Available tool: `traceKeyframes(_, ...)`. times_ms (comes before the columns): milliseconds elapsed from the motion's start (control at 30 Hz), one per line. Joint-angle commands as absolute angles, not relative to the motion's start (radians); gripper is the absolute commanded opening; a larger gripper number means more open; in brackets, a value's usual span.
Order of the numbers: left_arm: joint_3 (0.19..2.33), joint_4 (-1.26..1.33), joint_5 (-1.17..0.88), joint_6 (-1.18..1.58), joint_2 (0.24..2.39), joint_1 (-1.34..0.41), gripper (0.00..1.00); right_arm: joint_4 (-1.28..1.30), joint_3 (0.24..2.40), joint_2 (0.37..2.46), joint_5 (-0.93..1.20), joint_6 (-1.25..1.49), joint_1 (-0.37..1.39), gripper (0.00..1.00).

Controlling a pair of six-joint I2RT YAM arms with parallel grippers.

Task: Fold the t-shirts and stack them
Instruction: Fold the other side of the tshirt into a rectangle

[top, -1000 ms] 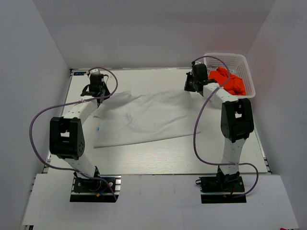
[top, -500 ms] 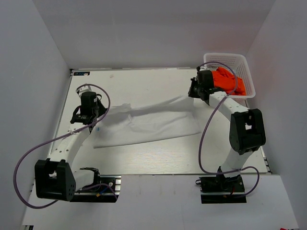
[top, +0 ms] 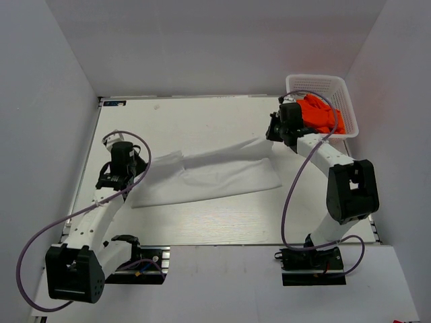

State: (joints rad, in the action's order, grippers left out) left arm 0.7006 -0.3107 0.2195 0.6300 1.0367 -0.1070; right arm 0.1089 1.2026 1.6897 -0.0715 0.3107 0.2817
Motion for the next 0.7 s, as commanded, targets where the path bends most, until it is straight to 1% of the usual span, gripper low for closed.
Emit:
traceKeyframes(0, 0.62, -0.339, 0.154, 0.667, 0.979, -0.11, 0.0, 0.092, 1.131, 1.616, -0.075, 0.351, 0.276, 0.0)
traceKeyframes(33, 0.571, -0.339, 0.131, 0.696, 0.979, -0.11, 0.0, 0.084, 1.064, 1.603, -0.072, 0.362, 0.278, 0.0)
traceKeyframes(67, 0.546, -0.339, 0.13, 0.713, 0.968, -0.11, 0.0, 0.077, 1.036, 1.6, -0.075, 0.388, 0.278, 0.1)
traceKeyframes(100, 0.523, -0.374, 0.13, 0.739, 0.968, -0.11, 0.0, 0.062, 0.987, 1.583, -0.084, 0.403, 0.278, 0.13)
traceKeyframes(133, 0.491, -0.396, 0.13, 0.762, 0.968, -0.11, 0.0, 0.054, 0.936, 1.577, -0.084, 0.413, 0.278, 0.13)
traceKeyframes(167, 0.482, -0.419, 0.13, 0.8, 0.968, -0.11, 0.0, 0.051, 0.913, 1.571, -0.1, 0.441, 0.278, 0.23)
traceKeyframes(200, 0.482, -0.495, 0.143, 0.825, 0.968, -0.11, 0.0, 0.055, 0.876, 1.568, -0.104, 0.449, 0.275, 0.3)
traceKeyframes(233, 0.491, -0.536, 0.143, 0.848, 0.979, -0.11, 0.24, 0.066, 0.853, 1.563, -0.106, 0.452, 0.273, 0.33)
traceKeyframes(267, 0.502, -0.575, 0.153, 0.876, 0.979, -0.11, 0.43, 0.086, 0.836, 1.554, -0.12, 0.46, 0.275, 0.36)
traceKeyframes(300, 0.524, -0.644, 0.153, 0.885, 0.979, -0.11, 0.59, 0.095, 0.827, 1.53, -0.124, 0.462, 0.276, 0.52)
traceKeyframes(333, 0.538, -0.67, 0.153, 0.885, 0.979, -0.11, 0.74, 0.115, 0.822, 1.496, -0.123, 0.454, 0.276, 0.59)
traceKeyframes(367, 0.551, -0.689, 0.153, 0.894, 0.959, -0.11, 1.0, 0.123, 0.81, 1.479, -0.138, 0.456, 0.275, 0.68)
traceKeyframes(400, 0.578, -0.704, 0.153, 0.894, 0.959, -0.11, 1.0, 0.13, 0.808, 1.462, -0.144, 0.454, 0.276, 0.81)
traceKeyframes(433, 0.593, -0.715, 0.153, 0.894, 0.944, -0.11, 1.0, 0.133, 0.81, 1.413, -0.149, 0.451, 0.273, 0.9)
traceKeyframes(533, 0.658, -0.703, 0.135, 0.876, 0.93, -0.11, 1.0, 0.143, 0.834, 1.373, -0.132, 0.433, 0.279, 0.9)
traceKeyframes(600, 0.678, -0.614, 0.109, 0.851, 0.943, -0.11, 1.0, 0.118, 0.873, 1.376, -0.054, 0.422, 0.284, 0.9)
traceKeyframes(667, 0.687, -0.504, 0.058, 0.825, 1.009, -0.11, 1.0, 0.076, 0.89, 1.414, -0.016, 0.406, 0.291, 0.9)
